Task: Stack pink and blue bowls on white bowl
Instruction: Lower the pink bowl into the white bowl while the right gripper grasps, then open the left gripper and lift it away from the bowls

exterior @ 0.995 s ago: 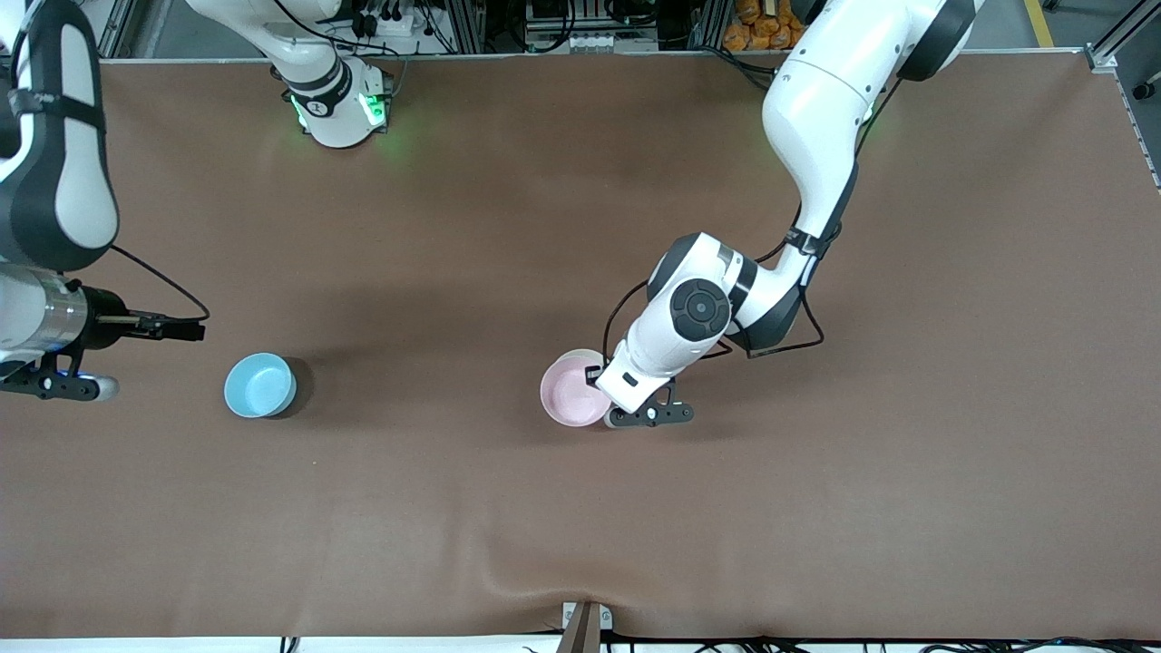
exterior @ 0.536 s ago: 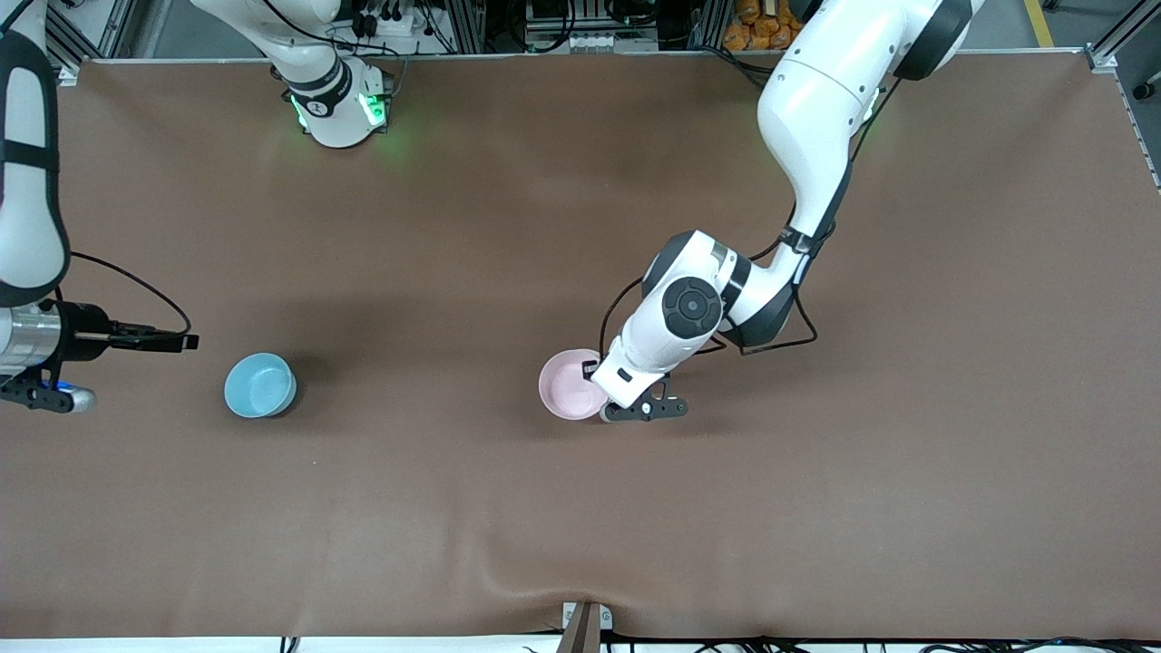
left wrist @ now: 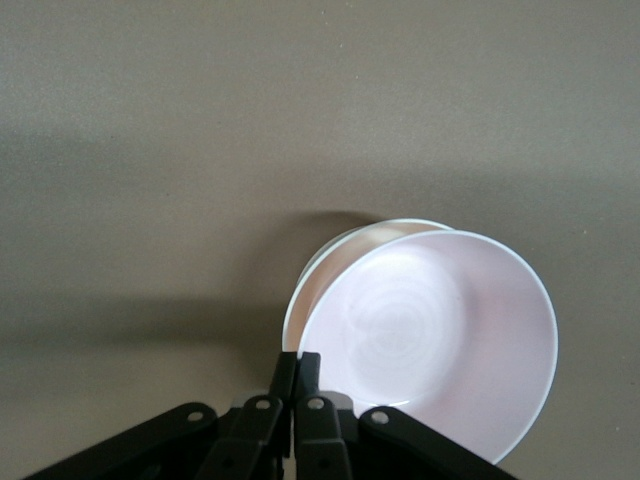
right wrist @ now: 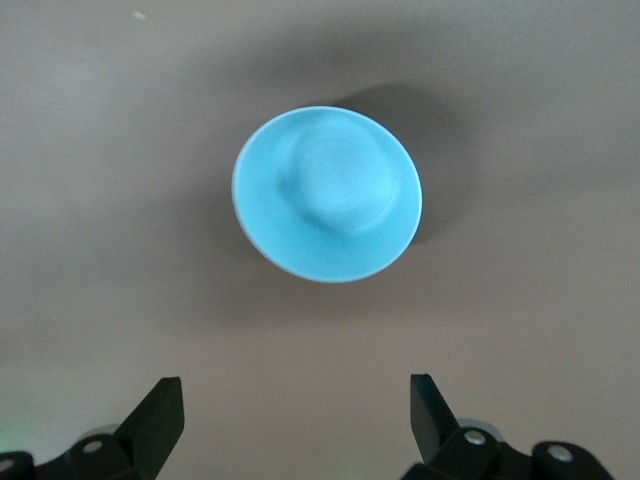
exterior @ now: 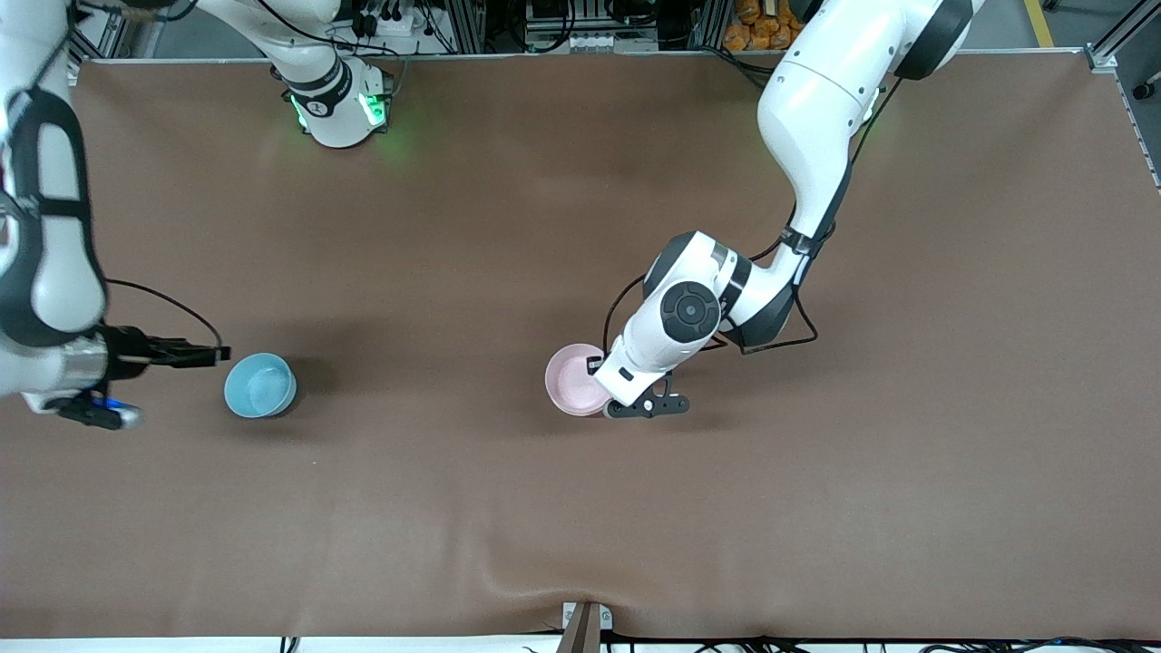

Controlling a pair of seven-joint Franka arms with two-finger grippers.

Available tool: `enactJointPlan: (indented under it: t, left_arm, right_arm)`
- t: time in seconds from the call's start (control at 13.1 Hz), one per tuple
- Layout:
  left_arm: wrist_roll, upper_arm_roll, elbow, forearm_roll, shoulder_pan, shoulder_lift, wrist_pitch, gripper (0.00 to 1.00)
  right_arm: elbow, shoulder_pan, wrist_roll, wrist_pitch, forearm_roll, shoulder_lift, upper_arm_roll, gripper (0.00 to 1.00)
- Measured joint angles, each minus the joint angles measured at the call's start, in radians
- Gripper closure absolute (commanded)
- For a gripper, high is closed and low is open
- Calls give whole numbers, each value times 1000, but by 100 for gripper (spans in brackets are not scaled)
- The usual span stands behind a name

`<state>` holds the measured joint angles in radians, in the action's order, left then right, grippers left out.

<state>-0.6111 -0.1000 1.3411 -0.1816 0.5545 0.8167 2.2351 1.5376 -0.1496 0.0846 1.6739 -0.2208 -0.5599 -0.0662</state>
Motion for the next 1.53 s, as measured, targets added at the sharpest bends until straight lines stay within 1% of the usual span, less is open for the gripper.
enactJointPlan:
  t: [0.15,0.31,0.38,0.61,0.69,0.77,0.84,0.92,0.99,1.07,1.15,1.22,1.3,1.53]
  left_arm:
    - [0,0,1,0,0,0,0,100]
    - [0,0,1,0,1,0,0,100]
    - [0,0,1,0,1,0,0,100]
    - [0,0,4,0,1,1,4,100]
    - [0,0,6,0,1,1,5,93]
    - [0,0,7,0,1,2,5,65]
    - [0,0,8,0,1,2,5,7]
    - [0,0,8,0,1,3,6,0]
    - [0,0,9,0,1,3,7,0]
    - [0,0,9,0,1,3,8,0]
    - [0,0,8,0,1,3,12,0]
    - [-1,0,6,0,1,2,17,0]
    - [-1,0,1,0,0,-1,22,0]
    - [-1,16,-11,0,-16,-44,3,0]
  right_arm:
    - [-1,0,55,54,36,-63,0,0]
    - [2,0,179,114,107,-98,0,0]
    - [5,0,210,145,129,-107,-1,0]
    - [13,0,241,190,142,-113,-1,0]
    - [19,0,246,217,143,-116,-1,0]
    - [22,0,254,240,143,-123,-1,0]
    - [25,0,260,252,143,-131,-1,0]
    - [28,0,262,257,143,-138,-1,12]
    - [29,0,263,259,143,-146,-1,22]
    - [29,0,263,259,143,-156,-1,34]
    - [30,0,264,259,143,-165,-1,52]
    - [30,0,264,261,143,-172,-1,93]
    - [30,0,264,264,143,-176,0,100]
    - [27,0,275,268,143,-177,0,100]
